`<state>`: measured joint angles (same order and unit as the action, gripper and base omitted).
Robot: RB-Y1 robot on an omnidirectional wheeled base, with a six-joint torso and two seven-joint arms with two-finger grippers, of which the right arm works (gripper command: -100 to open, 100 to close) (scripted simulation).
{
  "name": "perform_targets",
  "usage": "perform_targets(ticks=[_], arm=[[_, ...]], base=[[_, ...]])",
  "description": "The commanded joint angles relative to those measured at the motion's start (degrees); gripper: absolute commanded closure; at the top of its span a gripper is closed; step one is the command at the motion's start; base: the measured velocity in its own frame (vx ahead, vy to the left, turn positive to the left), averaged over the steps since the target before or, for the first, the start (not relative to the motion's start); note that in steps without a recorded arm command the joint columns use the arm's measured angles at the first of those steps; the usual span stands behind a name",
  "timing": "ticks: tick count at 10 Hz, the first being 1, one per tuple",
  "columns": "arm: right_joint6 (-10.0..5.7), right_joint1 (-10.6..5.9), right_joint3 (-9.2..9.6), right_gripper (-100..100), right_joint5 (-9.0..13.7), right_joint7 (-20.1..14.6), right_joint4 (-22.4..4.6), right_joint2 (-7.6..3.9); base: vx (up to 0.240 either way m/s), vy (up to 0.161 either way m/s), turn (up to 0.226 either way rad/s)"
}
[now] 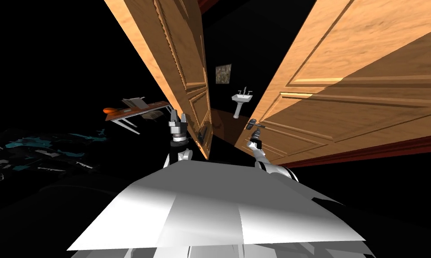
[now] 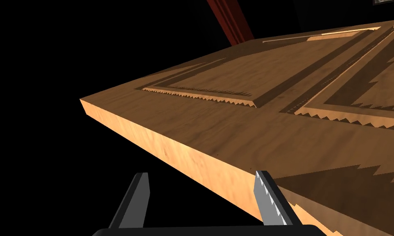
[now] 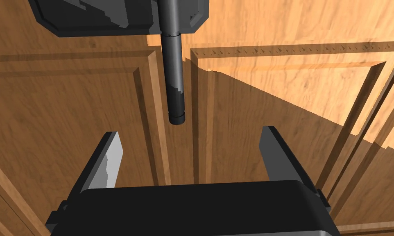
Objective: Pull the door open
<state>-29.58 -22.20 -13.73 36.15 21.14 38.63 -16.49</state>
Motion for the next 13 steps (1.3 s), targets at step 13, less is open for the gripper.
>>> perform_targets(ticks=[13], arm=[[-1.92,1.59,-6.92,-100,3.90,-0.45,-6.28,-6.35]], base=[[0.053,-0.066,0.168]])
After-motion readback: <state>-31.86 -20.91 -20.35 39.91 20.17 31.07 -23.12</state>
